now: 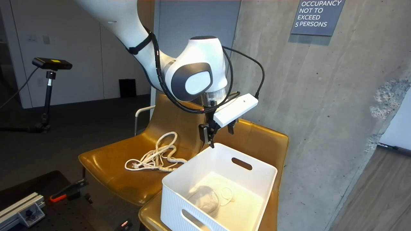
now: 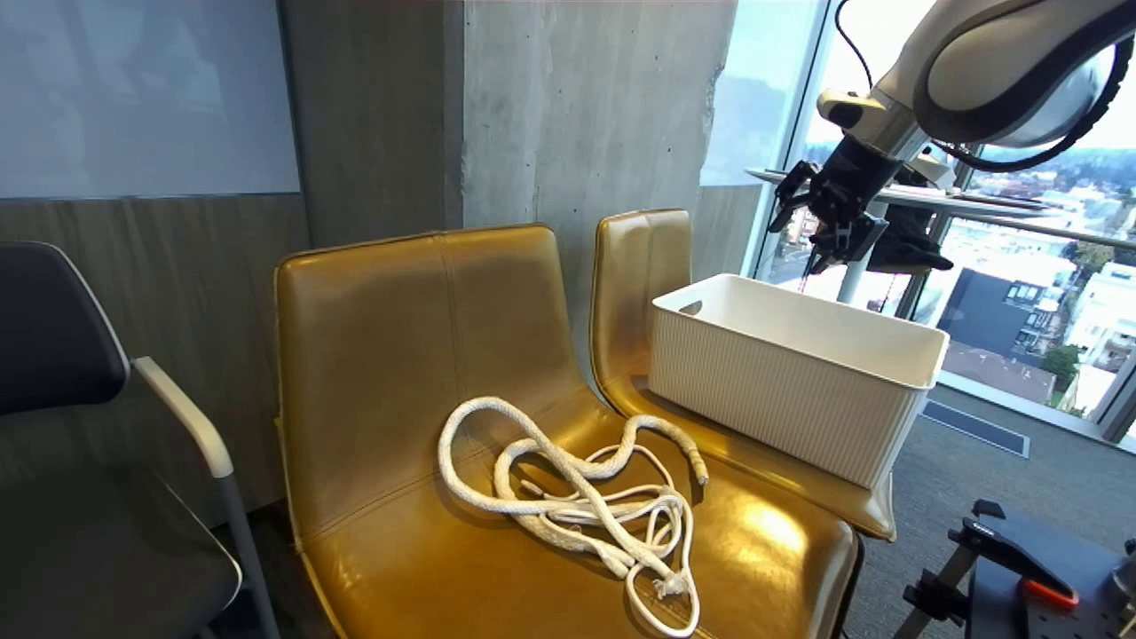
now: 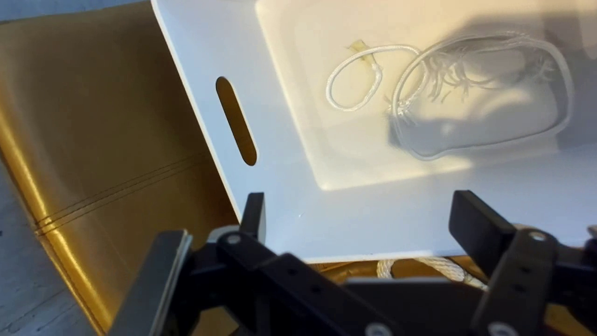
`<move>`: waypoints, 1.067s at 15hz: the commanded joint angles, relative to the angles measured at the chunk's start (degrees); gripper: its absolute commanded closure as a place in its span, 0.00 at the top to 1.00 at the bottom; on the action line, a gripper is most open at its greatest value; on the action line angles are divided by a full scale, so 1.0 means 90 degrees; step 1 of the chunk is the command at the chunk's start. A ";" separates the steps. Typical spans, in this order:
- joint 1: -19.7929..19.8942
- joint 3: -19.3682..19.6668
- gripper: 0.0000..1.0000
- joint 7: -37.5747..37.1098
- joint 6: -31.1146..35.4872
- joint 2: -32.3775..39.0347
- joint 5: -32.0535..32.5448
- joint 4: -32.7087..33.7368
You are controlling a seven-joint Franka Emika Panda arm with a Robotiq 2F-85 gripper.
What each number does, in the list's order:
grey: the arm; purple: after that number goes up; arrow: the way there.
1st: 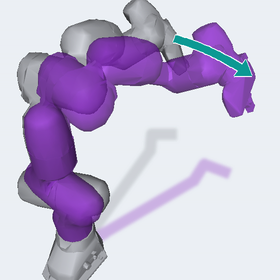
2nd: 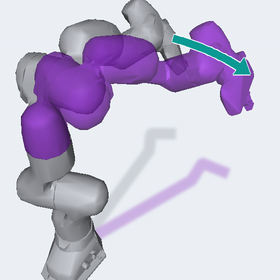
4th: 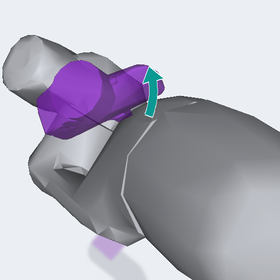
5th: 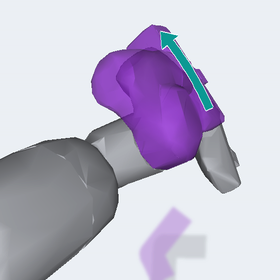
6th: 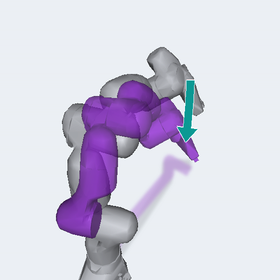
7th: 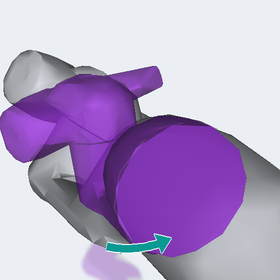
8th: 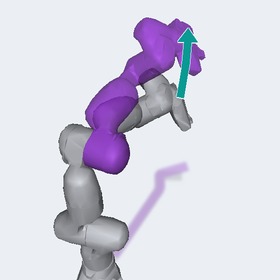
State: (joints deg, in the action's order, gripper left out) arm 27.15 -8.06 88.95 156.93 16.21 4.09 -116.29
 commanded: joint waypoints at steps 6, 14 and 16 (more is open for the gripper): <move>0.0297 0.0637 1.00 0.2334 -0.1216 0.0780 -0.1255 0.1034; -0.0446 0.1048 1.00 0.1500 -0.0838 0.1956 -0.0990 0.1706; -0.0667 0.1193 1.00 0.0920 -0.0809 0.2522 -0.0891 0.2192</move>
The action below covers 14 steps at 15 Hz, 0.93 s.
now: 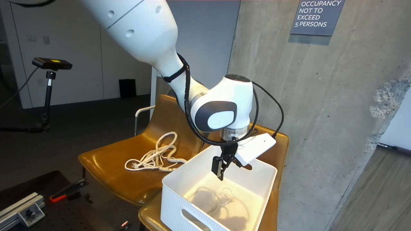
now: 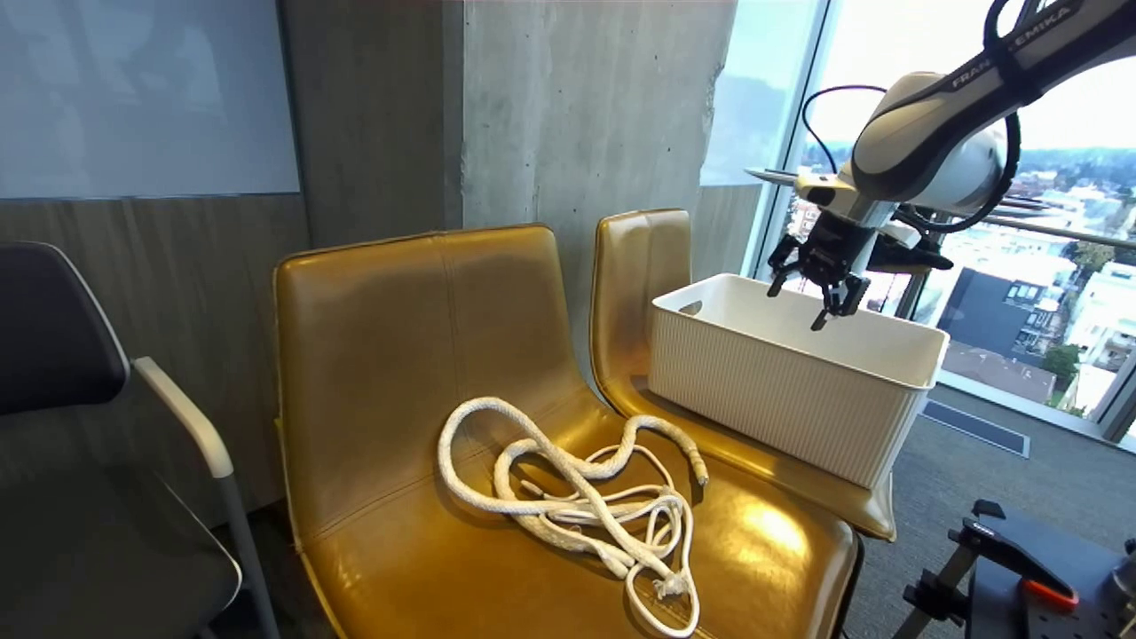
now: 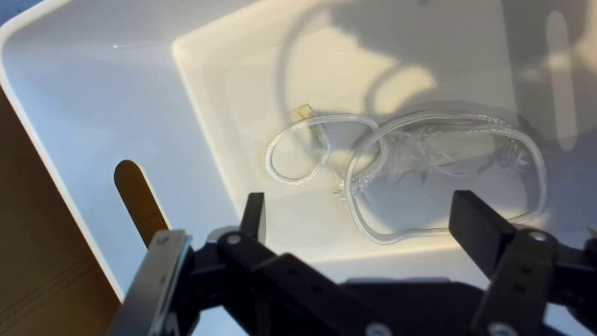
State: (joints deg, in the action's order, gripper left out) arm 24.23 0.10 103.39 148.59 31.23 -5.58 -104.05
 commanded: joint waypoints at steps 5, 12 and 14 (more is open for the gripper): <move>-0.0722 0.0465 1.00 -0.2070 0.0000 0.2027 0.0475 0.1852; -0.0661 0.0629 1.00 -0.3096 -0.0069 0.2957 0.1177 0.2761; -0.0600 0.0655 1.00 -0.3187 -0.0146 0.3115 0.1260 0.2971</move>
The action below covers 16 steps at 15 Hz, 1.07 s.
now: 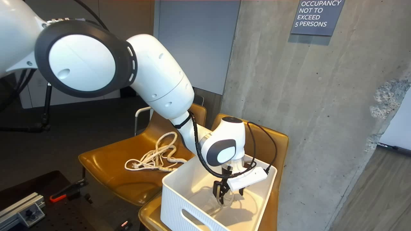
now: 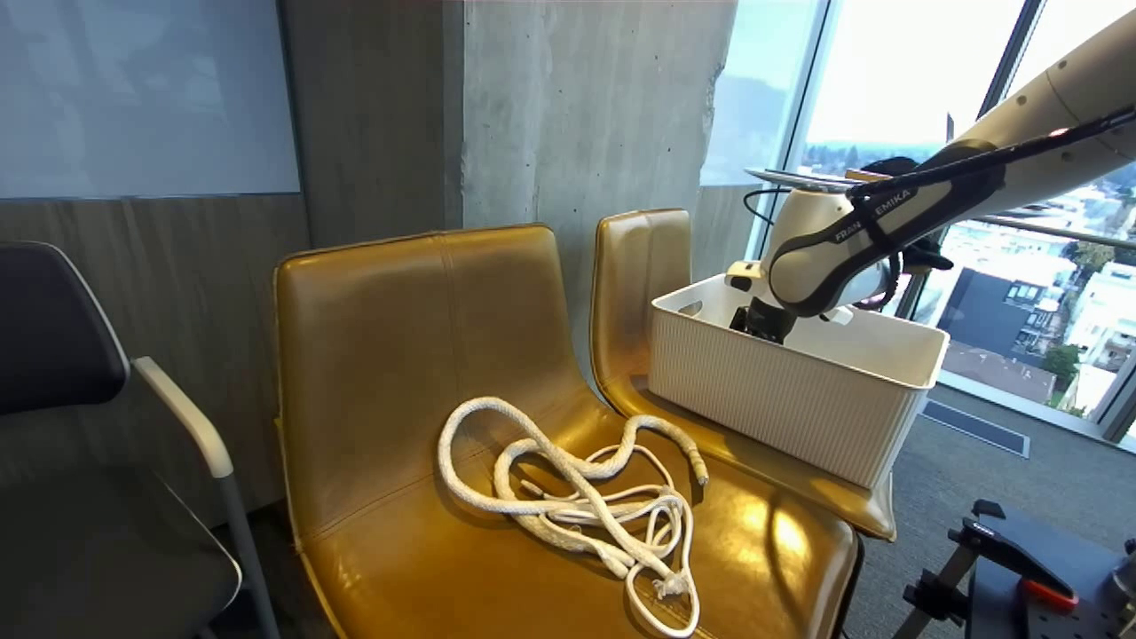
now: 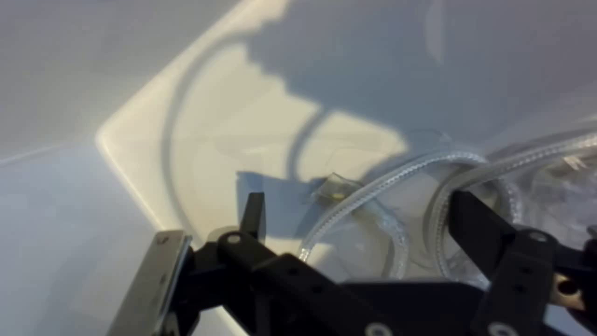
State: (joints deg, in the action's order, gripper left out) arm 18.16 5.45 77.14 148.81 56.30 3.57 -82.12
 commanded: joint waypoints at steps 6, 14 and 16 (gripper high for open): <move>0.0122 0.0028 0.64 -0.0368 -0.0348 0.0553 0.0327 0.0865; 0.0284 0.0048 0.04 -0.0465 -0.0455 0.0801 0.0318 0.1290; 0.0318 0.0044 0.00 -0.0478 -0.0484 0.0834 0.0321 0.1386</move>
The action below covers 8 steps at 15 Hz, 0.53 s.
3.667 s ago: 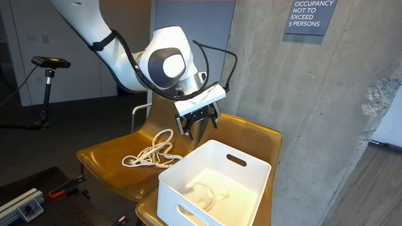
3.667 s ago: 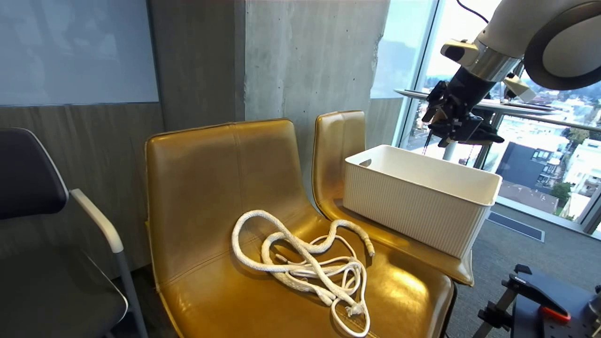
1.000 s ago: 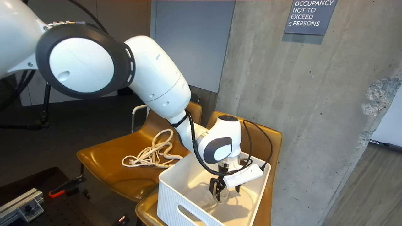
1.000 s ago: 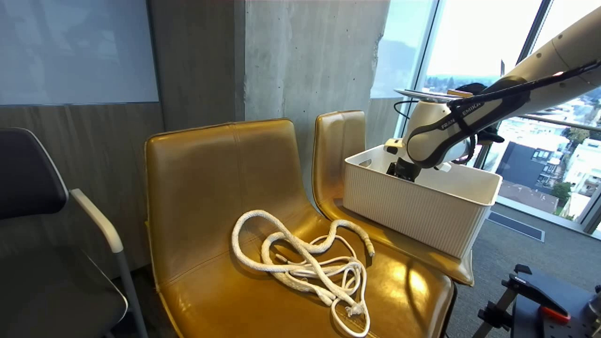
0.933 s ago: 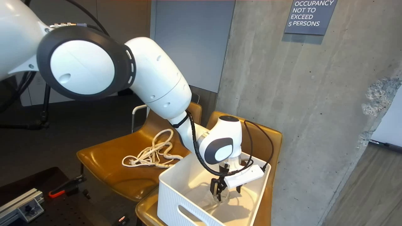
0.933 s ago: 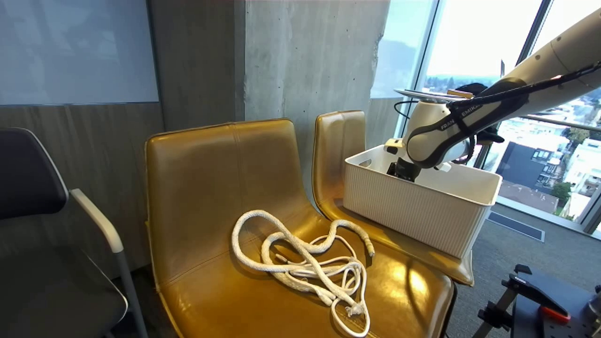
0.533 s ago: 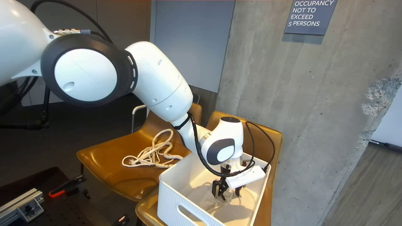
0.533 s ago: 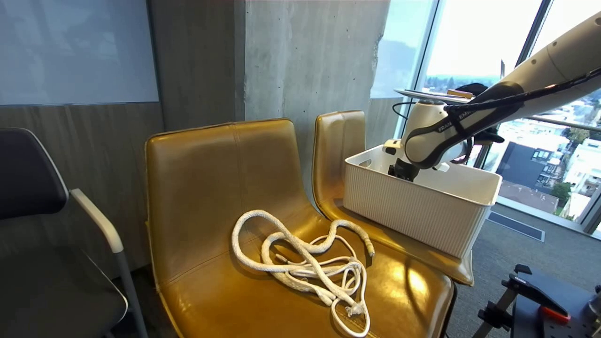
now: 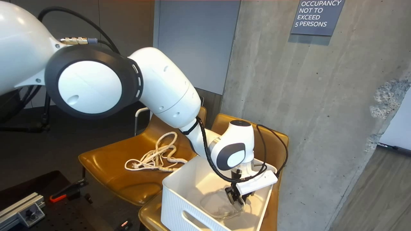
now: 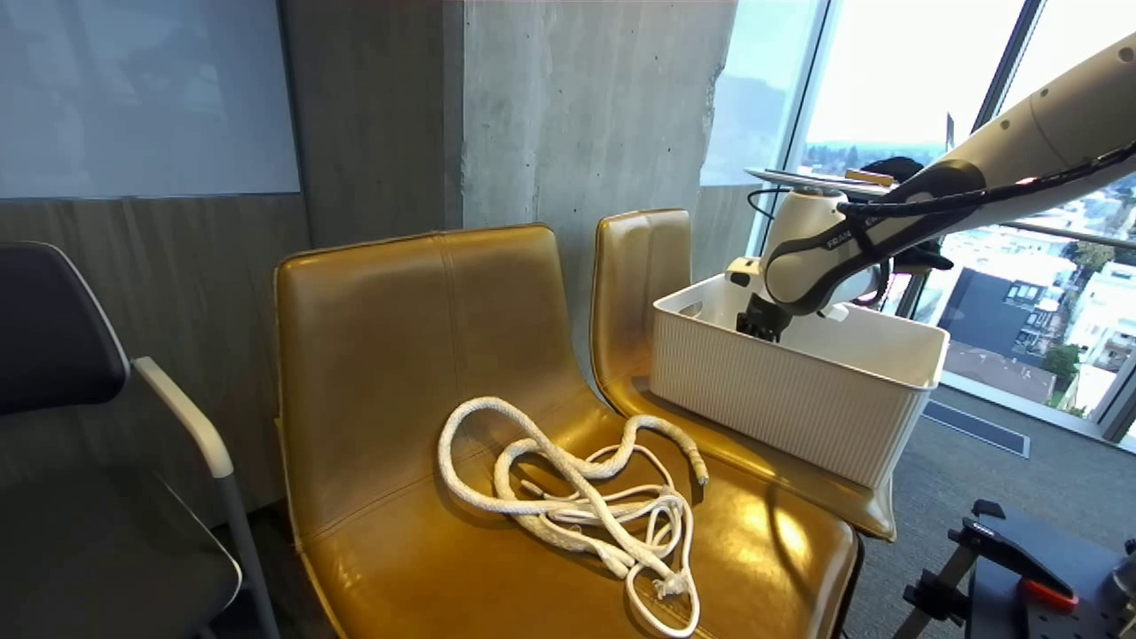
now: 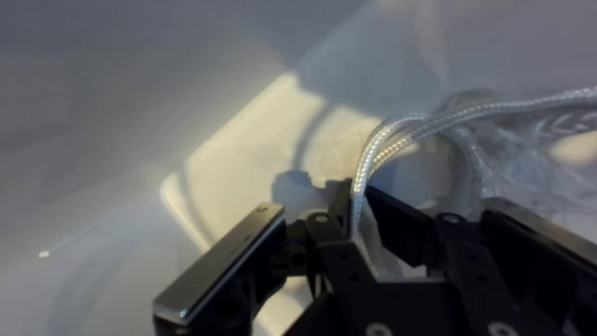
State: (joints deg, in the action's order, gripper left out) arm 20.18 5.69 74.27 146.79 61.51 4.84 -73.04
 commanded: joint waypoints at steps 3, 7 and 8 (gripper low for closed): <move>0.0109 0.0029 0.02 -0.0153 -0.0544 0.0081 0.0186 0.0461; 0.0259 -0.0031 0.02 -0.0021 -0.1126 -0.0370 0.0115 0.0645; 0.0288 -0.0041 0.02 0.0006 -0.1257 -0.0505 0.0102 0.0684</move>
State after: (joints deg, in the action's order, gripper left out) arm 21.73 5.89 74.09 140.36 60.78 5.02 -67.99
